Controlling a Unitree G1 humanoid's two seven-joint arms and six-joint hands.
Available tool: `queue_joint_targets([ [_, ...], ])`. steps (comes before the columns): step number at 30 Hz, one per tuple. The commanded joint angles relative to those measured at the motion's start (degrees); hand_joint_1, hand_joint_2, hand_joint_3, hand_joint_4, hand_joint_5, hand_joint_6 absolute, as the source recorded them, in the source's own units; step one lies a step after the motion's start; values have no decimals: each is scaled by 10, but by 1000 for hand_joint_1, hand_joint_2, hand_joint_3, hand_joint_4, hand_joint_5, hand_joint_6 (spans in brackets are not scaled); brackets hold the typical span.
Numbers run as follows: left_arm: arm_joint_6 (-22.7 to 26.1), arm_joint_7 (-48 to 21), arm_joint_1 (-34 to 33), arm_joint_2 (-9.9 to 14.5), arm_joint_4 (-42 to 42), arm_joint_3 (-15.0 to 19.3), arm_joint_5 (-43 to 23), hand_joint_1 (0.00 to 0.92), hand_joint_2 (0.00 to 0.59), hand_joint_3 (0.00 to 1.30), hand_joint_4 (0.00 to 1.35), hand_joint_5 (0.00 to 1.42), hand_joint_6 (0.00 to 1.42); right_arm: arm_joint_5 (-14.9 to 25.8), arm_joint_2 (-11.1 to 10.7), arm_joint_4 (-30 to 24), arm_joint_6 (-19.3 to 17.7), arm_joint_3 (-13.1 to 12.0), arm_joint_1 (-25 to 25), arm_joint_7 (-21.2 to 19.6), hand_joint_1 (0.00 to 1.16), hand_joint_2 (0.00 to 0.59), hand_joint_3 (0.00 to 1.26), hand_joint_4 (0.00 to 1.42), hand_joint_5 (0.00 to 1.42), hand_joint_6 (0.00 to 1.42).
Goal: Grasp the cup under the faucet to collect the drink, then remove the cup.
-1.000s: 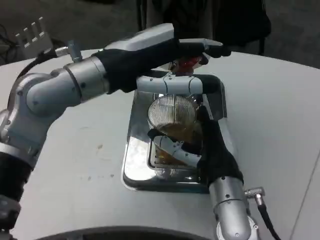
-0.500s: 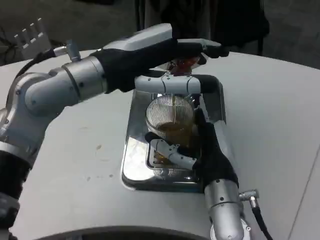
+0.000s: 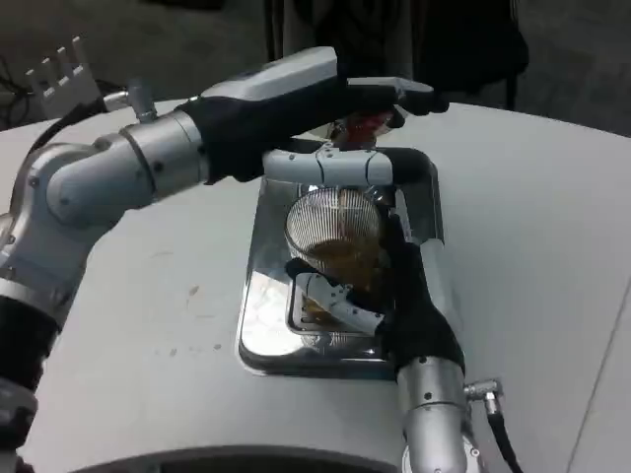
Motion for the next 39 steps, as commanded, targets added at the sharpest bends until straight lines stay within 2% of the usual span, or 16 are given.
queue_joint_targets([
  [1, 21, -9, 16, 30, 21, -4, 28, 0, 149, 191, 137, 197, 276, 8, 61, 28, 9, 8, -14, -18, 745, 194, 28, 116, 183, 170],
  [9, 23, -10, 21, 36, 13, -2, 28, 0, 149, 191, 137, 197, 276, 17, 73, 46, 11, 25, -22, -34, 735, 207, 101, 186, 241, 192],
  [20, 24, -12, 27, 41, 9, -1, 28, 0, 149, 191, 137, 197, 276, 19, 87, 65, 12, 42, -33, -72, 731, 212, 143, 203, 262, 196],
  [27, 23, -12, 29, 43, 9, -1, 29, 0, 149, 191, 137, 197, 276, 26, 91, 78, 6, 45, -33, -88, 730, 212, 216, 254, 301, 232],
  [31, 24, -12, 29, 42, 9, -3, 31, 0, 149, 191, 137, 192, 276, 24, 104, 87, 7, 44, -35, -116, 730, 212, 256, 282, 336, 273],
  [39, 22, -14, 32, 45, 11, -1, 29, 0, 148, 187, 134, 187, 276, 32, 116, 113, -4, 49, -47, -139, 731, 222, 290, 320, 369, 310],
])
